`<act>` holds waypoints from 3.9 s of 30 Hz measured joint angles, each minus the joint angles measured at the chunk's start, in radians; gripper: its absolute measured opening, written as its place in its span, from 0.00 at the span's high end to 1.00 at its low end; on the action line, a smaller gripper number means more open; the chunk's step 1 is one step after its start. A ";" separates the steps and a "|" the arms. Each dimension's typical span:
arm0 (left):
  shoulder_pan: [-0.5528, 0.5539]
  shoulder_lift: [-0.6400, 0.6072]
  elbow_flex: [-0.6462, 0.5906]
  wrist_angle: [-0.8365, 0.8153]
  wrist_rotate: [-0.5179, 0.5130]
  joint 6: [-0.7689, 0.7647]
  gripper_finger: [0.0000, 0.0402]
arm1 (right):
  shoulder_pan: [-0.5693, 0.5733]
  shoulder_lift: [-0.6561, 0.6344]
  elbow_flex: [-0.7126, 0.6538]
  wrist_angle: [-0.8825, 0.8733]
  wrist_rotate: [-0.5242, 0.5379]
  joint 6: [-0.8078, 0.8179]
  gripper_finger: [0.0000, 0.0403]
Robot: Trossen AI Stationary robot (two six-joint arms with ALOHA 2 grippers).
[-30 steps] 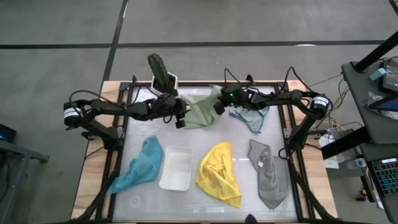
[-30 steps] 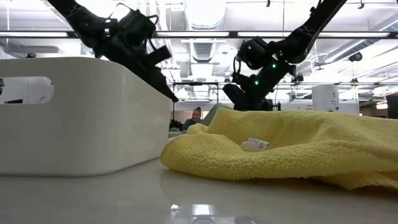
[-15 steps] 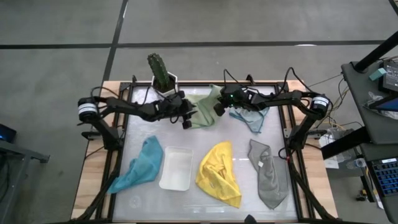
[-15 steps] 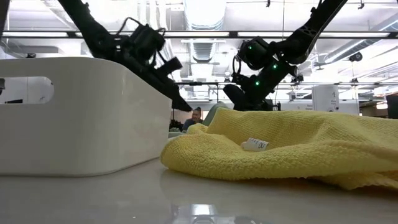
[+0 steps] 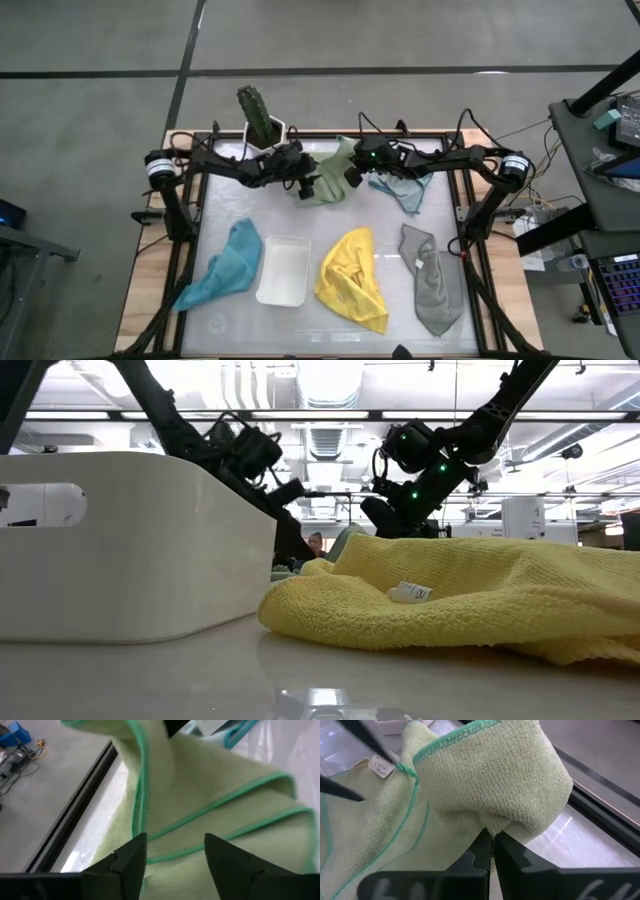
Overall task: Fold microfiber towels
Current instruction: Fold the green microfiber towel
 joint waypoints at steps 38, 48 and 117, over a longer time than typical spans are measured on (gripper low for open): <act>0.060 0.118 0.099 -0.141 0.074 0.082 0.98 | 0.048 0.000 -0.139 0.246 -0.007 -0.081 0.98; 0.032 -0.042 0.092 -0.296 0.066 0.144 1.00 | 0.109 -0.045 -0.142 0.105 -0.042 0.024 0.98; -0.058 -0.192 0.007 -0.422 0.028 0.039 0.61 | 0.126 -0.356 -0.099 -0.057 -0.451 -0.104 0.48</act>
